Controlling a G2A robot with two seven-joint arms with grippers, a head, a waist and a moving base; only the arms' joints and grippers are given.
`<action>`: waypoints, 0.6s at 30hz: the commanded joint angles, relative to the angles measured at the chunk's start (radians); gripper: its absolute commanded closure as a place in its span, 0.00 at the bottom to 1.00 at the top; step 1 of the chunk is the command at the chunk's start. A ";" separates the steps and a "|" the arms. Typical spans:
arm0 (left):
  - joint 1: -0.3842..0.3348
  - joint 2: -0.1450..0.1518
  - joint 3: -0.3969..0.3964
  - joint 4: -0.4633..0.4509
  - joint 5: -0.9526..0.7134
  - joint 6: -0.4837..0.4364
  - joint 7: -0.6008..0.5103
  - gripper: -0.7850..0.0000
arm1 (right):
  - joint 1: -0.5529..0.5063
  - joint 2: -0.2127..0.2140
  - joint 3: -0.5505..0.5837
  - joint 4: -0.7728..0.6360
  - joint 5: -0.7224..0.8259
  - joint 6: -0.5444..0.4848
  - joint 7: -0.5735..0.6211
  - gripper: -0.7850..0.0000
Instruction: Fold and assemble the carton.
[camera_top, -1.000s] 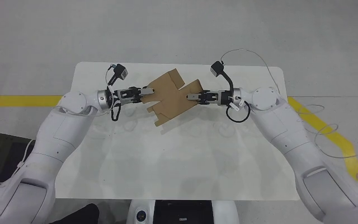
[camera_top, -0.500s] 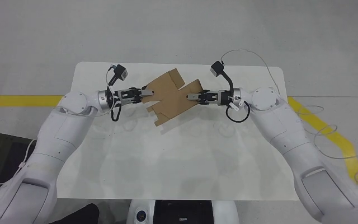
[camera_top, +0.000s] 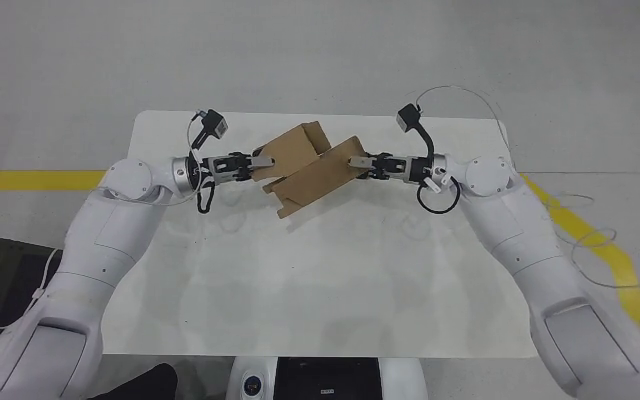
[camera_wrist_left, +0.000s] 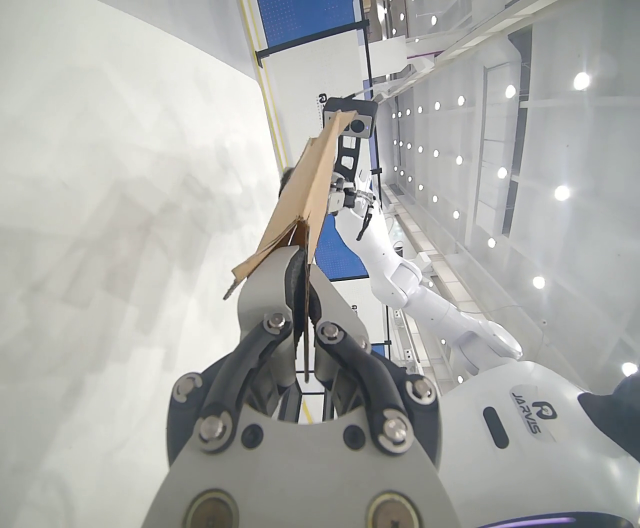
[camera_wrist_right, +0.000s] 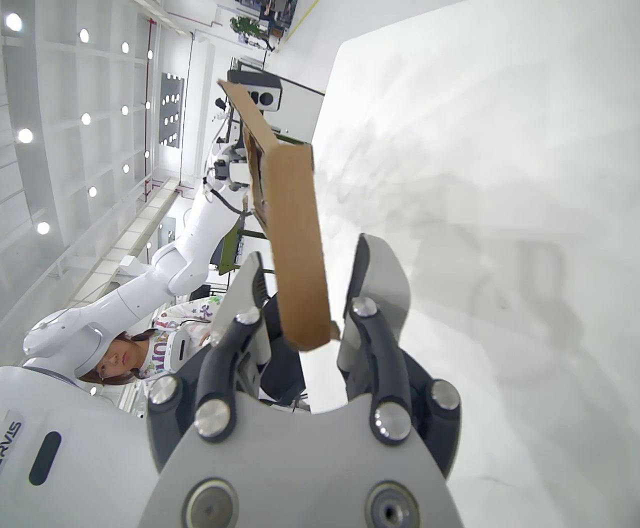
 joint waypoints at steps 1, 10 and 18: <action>-0.001 0.001 -0.006 -0.008 0.009 -0.007 -0.016 1.00 | -0.006 0.012 0.030 -0.003 -0.013 -0.015 -0.002 0.00; 0.014 0.009 -0.022 -0.074 0.082 -0.084 -0.093 1.00 | -0.047 0.048 0.107 -0.124 -0.007 -0.075 0.092 0.00; 0.049 0.016 -0.036 -0.148 0.076 -0.082 -0.113 1.00 | -0.050 0.031 0.009 -0.250 0.100 -0.051 0.161 0.53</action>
